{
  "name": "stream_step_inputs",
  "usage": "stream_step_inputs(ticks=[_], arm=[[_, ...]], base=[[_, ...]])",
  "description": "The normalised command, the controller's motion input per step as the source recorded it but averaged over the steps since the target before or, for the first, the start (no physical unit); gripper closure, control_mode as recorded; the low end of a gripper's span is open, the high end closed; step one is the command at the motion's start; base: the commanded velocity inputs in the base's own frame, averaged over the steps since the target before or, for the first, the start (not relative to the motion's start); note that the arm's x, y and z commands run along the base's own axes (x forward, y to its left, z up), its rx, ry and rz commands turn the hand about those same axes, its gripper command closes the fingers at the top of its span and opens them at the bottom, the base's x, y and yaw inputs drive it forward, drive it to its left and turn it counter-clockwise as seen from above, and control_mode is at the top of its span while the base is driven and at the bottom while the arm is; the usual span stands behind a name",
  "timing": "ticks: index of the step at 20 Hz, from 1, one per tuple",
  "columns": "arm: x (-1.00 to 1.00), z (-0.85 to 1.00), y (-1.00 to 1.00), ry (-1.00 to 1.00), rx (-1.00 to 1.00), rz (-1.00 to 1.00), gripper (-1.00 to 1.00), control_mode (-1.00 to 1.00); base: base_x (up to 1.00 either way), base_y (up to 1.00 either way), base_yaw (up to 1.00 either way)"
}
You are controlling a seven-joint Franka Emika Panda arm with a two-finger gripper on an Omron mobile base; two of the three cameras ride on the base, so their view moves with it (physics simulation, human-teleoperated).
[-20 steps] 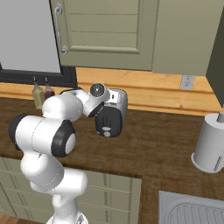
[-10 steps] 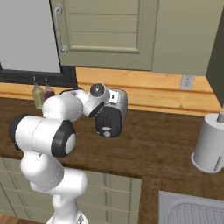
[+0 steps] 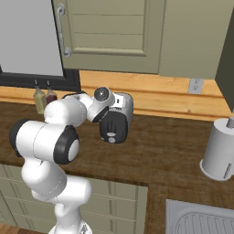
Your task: Start the toaster. Once the lever pops up, take the bread to the plate on the dining counter.
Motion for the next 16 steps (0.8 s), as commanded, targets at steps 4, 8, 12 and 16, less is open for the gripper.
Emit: stream_step_inputs(ticks=[4, 8, 12, 16], arm=[[0.00, 0.00, 0.00, 0.00, 0.00, 0.00, -1.00, -1.00], [0.00, 0.00, 0.00, 0.00, 0.00, 0.00, -1.00, -1.00], [0.00, 0.00, 0.00, 0.00, 0.00, 0.00, -1.00, -1.00], [0.00, 0.00, 0.00, 0.00, 0.00, 0.00, -1.00, -1.00]], base=[[0.00, 0.00, 0.00], [0.00, 0.00, 0.00], [0.00, 0.00, 0.00], [0.00, 0.00, 0.00]])
